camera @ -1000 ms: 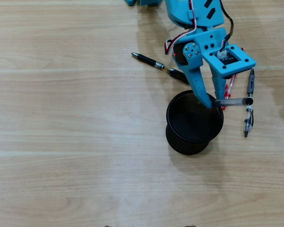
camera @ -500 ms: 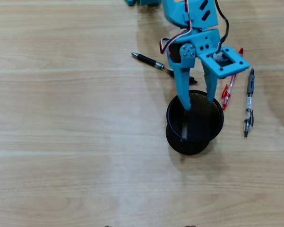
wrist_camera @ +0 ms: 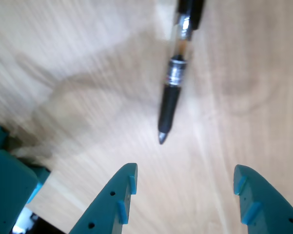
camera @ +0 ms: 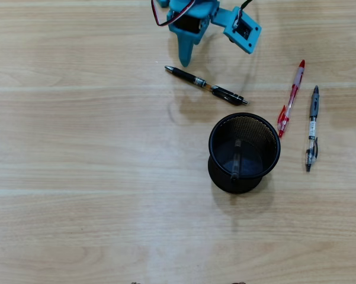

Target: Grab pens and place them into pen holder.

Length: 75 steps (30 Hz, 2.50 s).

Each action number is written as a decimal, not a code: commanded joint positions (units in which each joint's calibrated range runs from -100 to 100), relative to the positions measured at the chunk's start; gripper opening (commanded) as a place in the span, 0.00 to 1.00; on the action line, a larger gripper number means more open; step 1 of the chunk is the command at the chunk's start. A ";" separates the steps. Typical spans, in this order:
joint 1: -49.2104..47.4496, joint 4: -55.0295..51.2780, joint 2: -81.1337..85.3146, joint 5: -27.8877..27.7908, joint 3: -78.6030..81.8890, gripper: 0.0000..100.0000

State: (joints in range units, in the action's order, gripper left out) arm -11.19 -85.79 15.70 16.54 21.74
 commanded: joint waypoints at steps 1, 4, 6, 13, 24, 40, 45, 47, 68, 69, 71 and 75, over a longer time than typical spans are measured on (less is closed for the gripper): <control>-1.64 6.33 -5.22 -1.38 3.39 0.24; -2.28 10.97 -8.43 -1.38 3.48 0.24; -2.36 12.17 -10.46 -1.38 3.48 0.24; -2.44 12.43 -15.70 -1.32 3.21 0.24; -4.86 21.63 -24.75 -1.59 4.11 0.17; -2.93 26.18 10.59 9.18 -4.94 0.02; -2.60 46.12 11.94 24.08 -11.73 0.02; -2.52 56.52 9.15 31.50 -9.74 0.02; -5.75 73.97 -8.68 42.01 -2.04 0.12; -5.75 73.97 -8.60 41.96 -2.04 0.14; -5.75 73.88 -8.01 41.07 -1.41 0.16; -5.75 73.88 -6.99 38.87 -0.50 0.16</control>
State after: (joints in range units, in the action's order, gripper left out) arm -17.01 -13.44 6.64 57.12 21.65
